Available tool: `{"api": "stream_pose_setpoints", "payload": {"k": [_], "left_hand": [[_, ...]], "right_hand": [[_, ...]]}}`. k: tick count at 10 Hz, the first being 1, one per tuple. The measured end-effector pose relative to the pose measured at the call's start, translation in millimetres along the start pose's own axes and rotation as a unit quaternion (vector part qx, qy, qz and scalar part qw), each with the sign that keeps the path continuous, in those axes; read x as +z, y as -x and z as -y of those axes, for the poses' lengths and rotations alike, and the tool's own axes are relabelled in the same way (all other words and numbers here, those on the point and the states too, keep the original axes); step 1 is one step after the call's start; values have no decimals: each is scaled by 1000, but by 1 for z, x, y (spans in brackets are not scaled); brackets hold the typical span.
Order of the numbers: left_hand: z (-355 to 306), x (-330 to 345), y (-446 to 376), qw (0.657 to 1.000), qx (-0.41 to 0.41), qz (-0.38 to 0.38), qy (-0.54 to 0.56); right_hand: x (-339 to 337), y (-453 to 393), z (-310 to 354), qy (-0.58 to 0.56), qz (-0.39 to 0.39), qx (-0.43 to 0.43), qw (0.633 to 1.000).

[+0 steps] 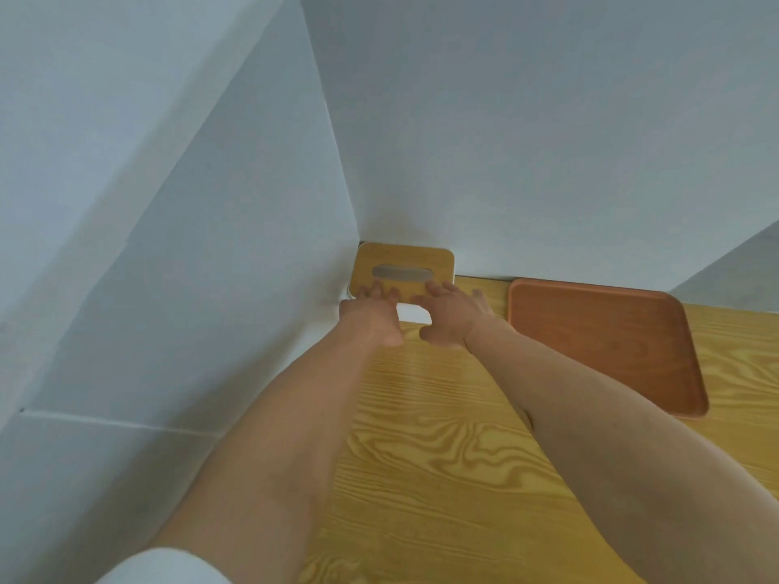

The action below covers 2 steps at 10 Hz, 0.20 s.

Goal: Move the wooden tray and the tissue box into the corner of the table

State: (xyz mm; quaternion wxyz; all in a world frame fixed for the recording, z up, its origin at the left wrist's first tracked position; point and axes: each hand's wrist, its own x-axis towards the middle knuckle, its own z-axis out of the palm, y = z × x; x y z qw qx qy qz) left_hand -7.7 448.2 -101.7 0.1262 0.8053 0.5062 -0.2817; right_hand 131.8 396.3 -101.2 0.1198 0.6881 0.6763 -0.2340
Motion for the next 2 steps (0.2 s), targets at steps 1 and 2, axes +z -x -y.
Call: {"api": "stream_pose_setpoints", "payload": {"k": [1,2], "left_hand": [[-1,-4,9,998,6,-51,25],[-1,1,34,987,11,-114,114]], "right_hand": [[-4,11,4,-2,-51,-5,999],[3,39,5,-23,-106,15,994]]}}
